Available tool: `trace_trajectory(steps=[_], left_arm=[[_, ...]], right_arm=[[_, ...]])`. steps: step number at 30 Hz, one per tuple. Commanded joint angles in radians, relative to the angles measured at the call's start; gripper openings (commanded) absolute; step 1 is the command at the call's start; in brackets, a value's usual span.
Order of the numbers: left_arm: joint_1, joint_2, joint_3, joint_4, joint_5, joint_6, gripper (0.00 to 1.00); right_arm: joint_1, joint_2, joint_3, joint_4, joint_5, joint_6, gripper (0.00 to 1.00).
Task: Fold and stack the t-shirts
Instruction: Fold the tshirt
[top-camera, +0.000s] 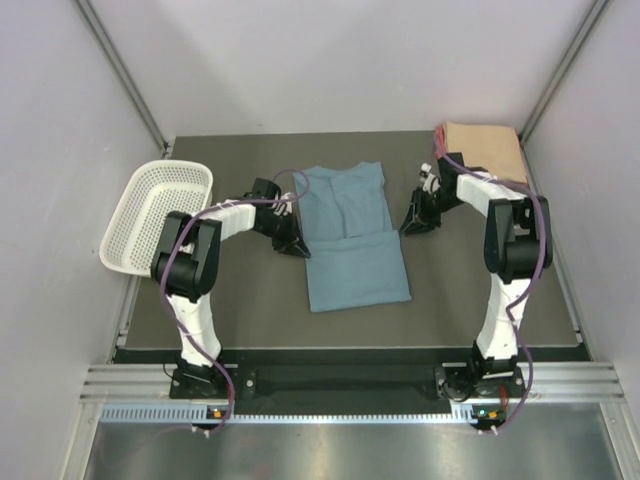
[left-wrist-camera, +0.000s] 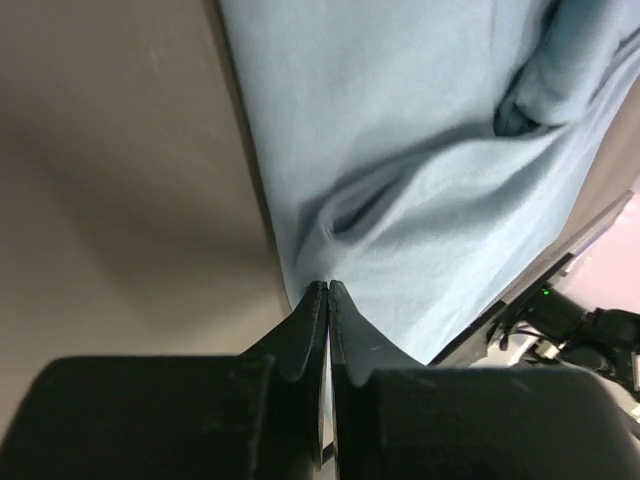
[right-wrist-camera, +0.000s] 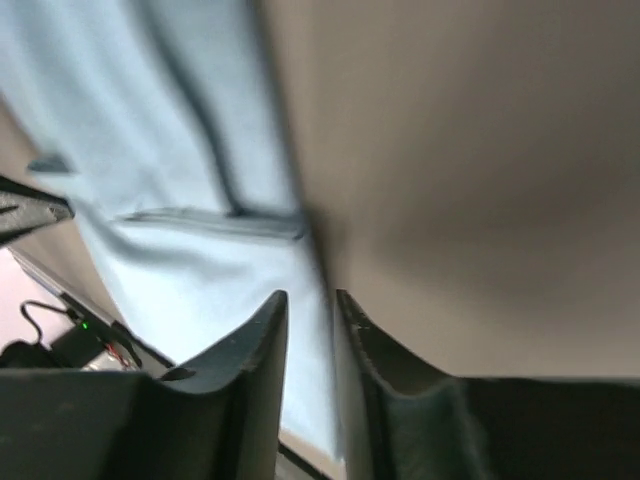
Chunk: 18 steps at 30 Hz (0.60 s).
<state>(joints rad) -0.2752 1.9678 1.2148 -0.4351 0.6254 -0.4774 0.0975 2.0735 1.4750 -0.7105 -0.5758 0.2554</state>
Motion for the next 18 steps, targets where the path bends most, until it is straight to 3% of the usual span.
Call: trace_trajectory(steps=[1, 5, 9, 14, 15, 18], left_arm=[[-0.03, -0.115, 0.015, -0.057, -0.034, 0.045, 0.06], [-0.041, -0.153, 0.054, -0.001, 0.032, -0.033, 0.07], [-0.041, -0.084, 0.097, 0.027, 0.053, -0.072, 0.05], [-0.036, 0.034, 0.117, 0.044, 0.031, -0.06, 0.03], [-0.036, 0.046, 0.117, 0.033, 0.014, -0.055, 0.02], [-0.038, 0.063, 0.083, 0.059, 0.008, -0.058, 0.02]], right_arm=[[0.048, -0.168, 0.033, -0.066, 0.026, -0.042, 0.27], [0.201, -0.194, -0.002, -0.058, -0.076, -0.019, 0.31], [0.339, -0.144, -0.005, -0.011, -0.153, -0.007, 0.31], [0.47, -0.113, -0.034, 0.117, -0.256, 0.048, 0.19], [0.482, -0.113, -0.045, 0.158, -0.263, 0.074, 0.12], [0.53, -0.119, -0.1, 0.238, -0.288, 0.134, 0.08]])
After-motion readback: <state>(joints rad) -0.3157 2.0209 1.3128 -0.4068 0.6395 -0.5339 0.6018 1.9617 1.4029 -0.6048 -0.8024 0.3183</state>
